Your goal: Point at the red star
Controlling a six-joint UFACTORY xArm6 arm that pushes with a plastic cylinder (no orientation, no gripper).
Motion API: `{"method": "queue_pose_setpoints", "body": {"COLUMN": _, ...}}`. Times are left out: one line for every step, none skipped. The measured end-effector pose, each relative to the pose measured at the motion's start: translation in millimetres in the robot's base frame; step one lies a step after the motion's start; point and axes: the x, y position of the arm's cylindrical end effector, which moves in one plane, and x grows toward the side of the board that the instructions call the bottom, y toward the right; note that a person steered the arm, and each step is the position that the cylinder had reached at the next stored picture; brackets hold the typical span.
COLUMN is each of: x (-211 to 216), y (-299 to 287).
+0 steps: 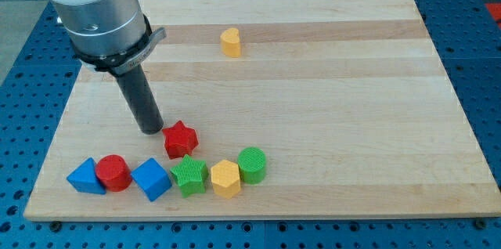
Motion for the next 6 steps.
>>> {"method": "queue_pose_setpoints", "body": {"x": 1, "y": 0}}
{"method": "queue_pose_setpoints", "body": {"x": 1, "y": 0}}
{"method": "queue_pose_setpoints", "body": {"x": 6, "y": 0}}
{"method": "queue_pose_setpoints", "body": {"x": 14, "y": 0}}
{"method": "queue_pose_setpoints", "body": {"x": 16, "y": 0}}
{"method": "queue_pose_setpoints", "body": {"x": 16, "y": 0}}
